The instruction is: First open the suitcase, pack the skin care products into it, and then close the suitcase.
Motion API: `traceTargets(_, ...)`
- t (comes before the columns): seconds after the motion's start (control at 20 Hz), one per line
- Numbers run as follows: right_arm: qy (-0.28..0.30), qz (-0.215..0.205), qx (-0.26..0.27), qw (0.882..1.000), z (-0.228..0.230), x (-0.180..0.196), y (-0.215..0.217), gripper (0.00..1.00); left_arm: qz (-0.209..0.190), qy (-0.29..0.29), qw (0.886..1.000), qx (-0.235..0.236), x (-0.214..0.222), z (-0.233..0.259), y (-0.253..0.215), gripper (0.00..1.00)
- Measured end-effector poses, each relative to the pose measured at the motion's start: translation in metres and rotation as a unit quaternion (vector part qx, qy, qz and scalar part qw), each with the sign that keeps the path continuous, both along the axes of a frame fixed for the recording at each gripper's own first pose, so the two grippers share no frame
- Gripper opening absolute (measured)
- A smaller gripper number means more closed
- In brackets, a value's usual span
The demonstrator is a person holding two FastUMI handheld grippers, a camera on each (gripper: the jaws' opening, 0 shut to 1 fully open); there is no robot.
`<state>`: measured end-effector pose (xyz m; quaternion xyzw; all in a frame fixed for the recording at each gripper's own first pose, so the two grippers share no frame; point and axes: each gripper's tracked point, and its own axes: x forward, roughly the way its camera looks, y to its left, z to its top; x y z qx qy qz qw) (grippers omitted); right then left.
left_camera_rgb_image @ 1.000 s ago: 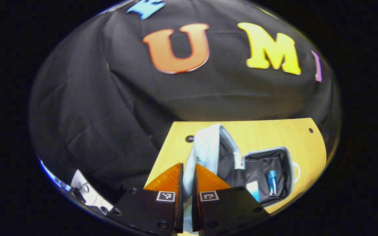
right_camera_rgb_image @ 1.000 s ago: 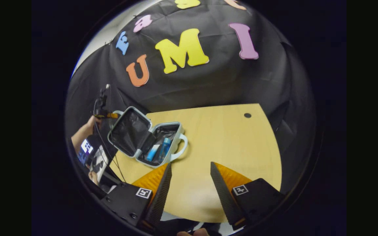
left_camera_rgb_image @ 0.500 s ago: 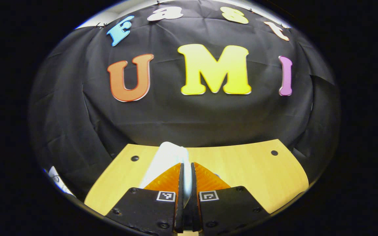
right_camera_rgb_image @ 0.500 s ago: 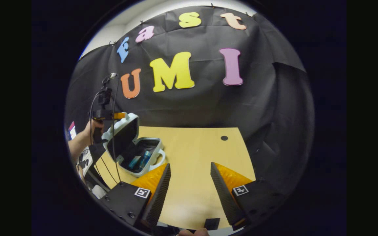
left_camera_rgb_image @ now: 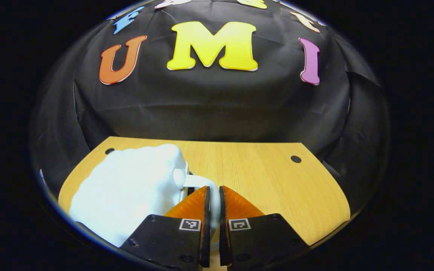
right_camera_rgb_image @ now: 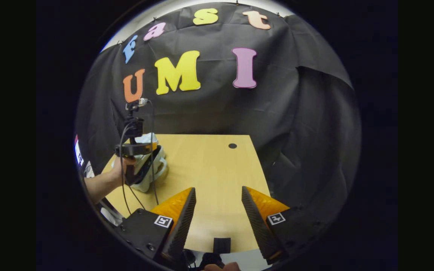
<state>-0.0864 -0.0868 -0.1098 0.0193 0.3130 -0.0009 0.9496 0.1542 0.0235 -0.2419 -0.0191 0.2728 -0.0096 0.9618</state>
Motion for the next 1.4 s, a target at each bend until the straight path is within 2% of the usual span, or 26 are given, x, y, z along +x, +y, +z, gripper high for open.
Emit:
traceTargets(0.05, 0.001, -0.003, -0.003, 1.0, 0.0, -0.001, -0.002, 0.68, -0.002, 0.005, 1.0, 0.007, 0.003, -0.009, -0.001, 0.13)
traceTargets(0.1, 0.003, -0.006, -0.007, 1.0, -0.001, -0.003, -0.004, 0.73, -0.003, 0.008, 1.0, 0.012, 0.004, -0.016, -0.001, 0.13)
traceTargets(0.15, 0.005, -0.008, -0.009, 1.0, -0.001, -0.005, -0.005, 0.68, -0.004, 0.009, 1.0, 0.018, 0.003, -0.02, -0.005, 0.13)
traceTargets(0.2, 0.007, -0.011, -0.011, 1.0, -0.001, -0.005, -0.005, 0.73, -0.005, 0.008, 1.0, 0.028, 0.005, -0.024, -0.007, 0.13)
traceTargets(0.25, 0.008, -0.013, -0.01, 1.0, -0.001, -0.004, -0.005, 0.68, -0.008, 0.007, 0.999, 0.041, 0.002, -0.027, -0.01, 0.13)
traceTargets(0.35, 0.011, -0.013, -0.006, 1.0, -0.002, -0.002, -0.001, 0.78, -0.005, 0.004, 0.997, 0.07, 0.0, -0.033, -0.013, 0.13)
traceTargets(0.55, 0.009, -0.01, -0.01, 1.0, -0.001, -0.002, 0.001, 0.73, 0.009, 0.011, 0.993, 0.116, -0.005, -0.053, -0.02, 0.16)
traceTargets(0.65, 0.01, -0.011, -0.01, 1.0, -0.002, -0.001, 0.0, 0.73, 0.003, 0.029, 0.994, 0.104, -0.007, -0.065, -0.026, 0.24)
traceTargets(0.75, 0.008, -0.016, -0.004, 1.0, -0.002, 0.001, -0.002, 0.73, -0.01, 0.023, 0.997, 0.078, -0.008, -0.063, -0.035, 0.36)
traceTargets(0.8, 0.006, -0.02, 0.001, 1.0, -0.002, 0.003, -0.003, 0.73, -0.018, 0.013, 0.998, 0.064, -0.01, -0.057, -0.041, 0.6)
traceTargets(0.85, 0.003, -0.024, 0.008, 1.0, -0.003, 0.006, -0.002, 0.68, -0.023, 0.001, 0.998, 0.06, -0.012, -0.046, -0.042, 0.7)
traceTargets(0.9, -0.003, -0.027, 0.013, 1.0, -0.003, 0.011, -0.001, 0.73, -0.024, -0.008, 0.998, 0.063, -0.015, -0.033, -0.042, 0.77)
traceTargets(1.0, -0.028, -0.035, 0.017, 0.999, 0.002, 0.028, 0.001, 0.73, -0.032, -0.037, 0.998, 0.044, -0.027, 0.002, -0.049, 0.88)
traceTargets(1.2, -0.123, -0.036, 0.03, 0.991, 0.048, 0.072, 0.024, 0.73, -0.036, -0.133, 0.99, 0.022, -0.055, 0.125, -0.046, 0.96)
traceTargets(1.4, -0.215, -0.025, 0.007, 0.976, 0.103, 0.094, 0.046, 0.72, -0.02, -0.21, 0.977, 0.023, -0.088, 0.223, -0.023, 0.97)
